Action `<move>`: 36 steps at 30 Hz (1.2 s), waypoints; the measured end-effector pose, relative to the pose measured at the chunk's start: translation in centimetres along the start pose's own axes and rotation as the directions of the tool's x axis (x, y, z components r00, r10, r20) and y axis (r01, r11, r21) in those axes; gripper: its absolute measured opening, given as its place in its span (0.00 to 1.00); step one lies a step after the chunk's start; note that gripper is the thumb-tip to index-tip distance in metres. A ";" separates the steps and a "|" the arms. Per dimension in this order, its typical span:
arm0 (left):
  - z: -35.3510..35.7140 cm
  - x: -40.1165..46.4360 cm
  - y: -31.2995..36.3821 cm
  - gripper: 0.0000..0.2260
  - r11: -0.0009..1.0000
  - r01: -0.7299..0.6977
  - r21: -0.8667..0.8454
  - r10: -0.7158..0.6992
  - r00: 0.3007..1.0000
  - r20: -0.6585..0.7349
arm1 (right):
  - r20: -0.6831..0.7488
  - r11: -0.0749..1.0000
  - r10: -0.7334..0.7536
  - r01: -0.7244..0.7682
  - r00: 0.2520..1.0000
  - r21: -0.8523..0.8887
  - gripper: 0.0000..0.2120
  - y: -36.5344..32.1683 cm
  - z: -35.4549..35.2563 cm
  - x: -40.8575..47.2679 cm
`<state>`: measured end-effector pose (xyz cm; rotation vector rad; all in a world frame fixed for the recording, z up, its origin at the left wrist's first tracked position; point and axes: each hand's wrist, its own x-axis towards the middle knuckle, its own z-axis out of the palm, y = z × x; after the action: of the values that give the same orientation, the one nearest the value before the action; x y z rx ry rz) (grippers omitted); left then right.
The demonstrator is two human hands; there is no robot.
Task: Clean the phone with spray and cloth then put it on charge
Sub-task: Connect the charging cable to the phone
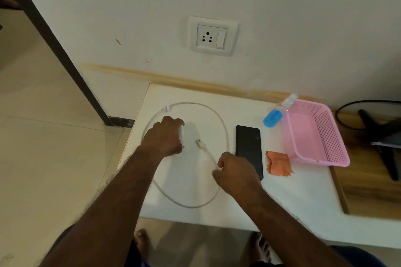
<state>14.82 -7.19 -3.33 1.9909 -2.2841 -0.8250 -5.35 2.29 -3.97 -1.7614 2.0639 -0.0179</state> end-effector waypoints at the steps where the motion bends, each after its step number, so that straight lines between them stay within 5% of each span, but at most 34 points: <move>1: 0.1 0.0 0.0 0.28 1.000 -0.003 0.024 0.003 1.000 -0.007 | -0.047 1.000 0.006 -0.006 0.999 -0.006 0.09 0.3 -0.3 0.2; 4: 0.4 0.1 0.2 0.30 0.998 -0.002 0.070 0.003 1.000 -0.002 | -0.143 0.995 0.068 -0.077 0.987 -0.063 0.11 0.9 -1.7 1.9; 13: 0.6 0.5 0.0 0.45 0.988 -0.003 0.154 -0.009 0.997 0.078 | -0.027 0.975 0.189 -0.191 0.982 -0.116 0.12 -0.3 -2.5 6.3; 16: -0.2 0.2 1.0 0.44 0.997 -0.036 0.075 0.044 0.994 -0.104 | -0.058 0.983 0.175 -0.178 0.983 -0.052 0.11 -0.5 -3.2 6.1; 20: -0.9 -1.0 3.7 0.33 0.953 -0.302 0.024 0.274 0.826 -0.494 | -0.283 0.997 0.039 -0.056 0.958 -0.053 0.09 -1.9 -5.8 5.6; 25: -3.2 -1.7 6.4 0.33 0.879 -0.471 0.073 0.426 0.708 -0.563 | -0.487 0.967 -0.255 0.214 0.835 -0.140 0.08 -4.2 -10.5 4.7; 29: -5.6 -2.7 7.5 0.20 0.836 -0.503 0.222 0.527 0.622 -0.579 | -0.484 0.893 -0.447 0.402 0.752 -0.201 0.10 -4.5 -13.2 3.6; 33: -6.9 -3.6 7.8 0.09 0.830 -0.542 0.134 0.529 0.686 -0.500 | -0.495 0.856 -0.497 0.497 0.713 -0.144 0.08 -3.9 -14.7 2.5; 36: -8.3 -4.1 7.9 0.13 0.877 -0.480 0.014 0.436 0.784 -0.441 | -0.575 0.820 -0.430 0.567 0.696 0.073 0.10 -3.2 -15.3 1.5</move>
<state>11.08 -6.06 8.23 1.3010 -2.2444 -0.3893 -7.42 -3.77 10.36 -2.2773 1.7016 -1.0023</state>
